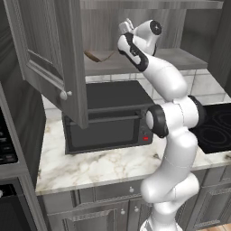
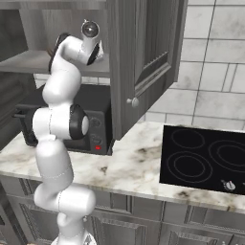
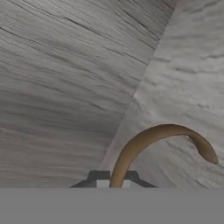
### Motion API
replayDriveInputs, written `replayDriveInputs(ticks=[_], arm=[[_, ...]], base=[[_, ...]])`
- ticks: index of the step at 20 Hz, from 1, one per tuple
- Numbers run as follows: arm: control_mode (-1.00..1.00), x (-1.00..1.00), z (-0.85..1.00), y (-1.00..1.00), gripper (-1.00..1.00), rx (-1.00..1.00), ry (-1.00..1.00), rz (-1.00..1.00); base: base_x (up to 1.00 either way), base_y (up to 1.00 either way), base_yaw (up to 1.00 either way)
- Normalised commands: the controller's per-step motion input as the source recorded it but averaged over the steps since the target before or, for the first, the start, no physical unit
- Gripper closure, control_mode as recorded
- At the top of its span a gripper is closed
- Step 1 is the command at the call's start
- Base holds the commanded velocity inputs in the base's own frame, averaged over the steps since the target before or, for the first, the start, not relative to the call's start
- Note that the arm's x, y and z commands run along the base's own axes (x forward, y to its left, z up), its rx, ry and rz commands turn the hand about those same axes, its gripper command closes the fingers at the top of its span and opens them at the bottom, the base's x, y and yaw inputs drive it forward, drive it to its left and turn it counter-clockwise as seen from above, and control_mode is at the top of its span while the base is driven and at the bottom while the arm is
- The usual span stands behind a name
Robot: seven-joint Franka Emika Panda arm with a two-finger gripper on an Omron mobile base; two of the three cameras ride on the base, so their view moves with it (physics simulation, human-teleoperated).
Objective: Open the cabinet and move the ladle to the pot. Then close the cabinet.
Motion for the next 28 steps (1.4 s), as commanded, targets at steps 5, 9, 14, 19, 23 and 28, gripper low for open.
replayDriveInputs(ticks=[5,9,14,19,23,28], arm=[[-1.00,-0.27,0.00,0.01,1.00,0.01,0.00,-0.17],[-1.00,-0.36,0.02,0.00,1.00,0.03,0.00,-0.13],[-1.00,-0.37,0.17,-0.01,1.00,0.05,0.04,-0.11],[-1.00,-0.42,0.32,-0.14,1.00,0.09,0.05,-0.08],[-1.00,-0.52,0.23,-0.23,1.00,0.11,0.06,-0.07],[-1.00,-0.68,0.03,-0.27,1.00,0.09,0.00,-0.07]], base=[[0.00,0.00,0.00],[0.00,0.00,0.00],[0.00,0.00,0.00],[0.00,0.00,0.00],[0.00,0.00,0.00],[0.00,0.00,0.00]])
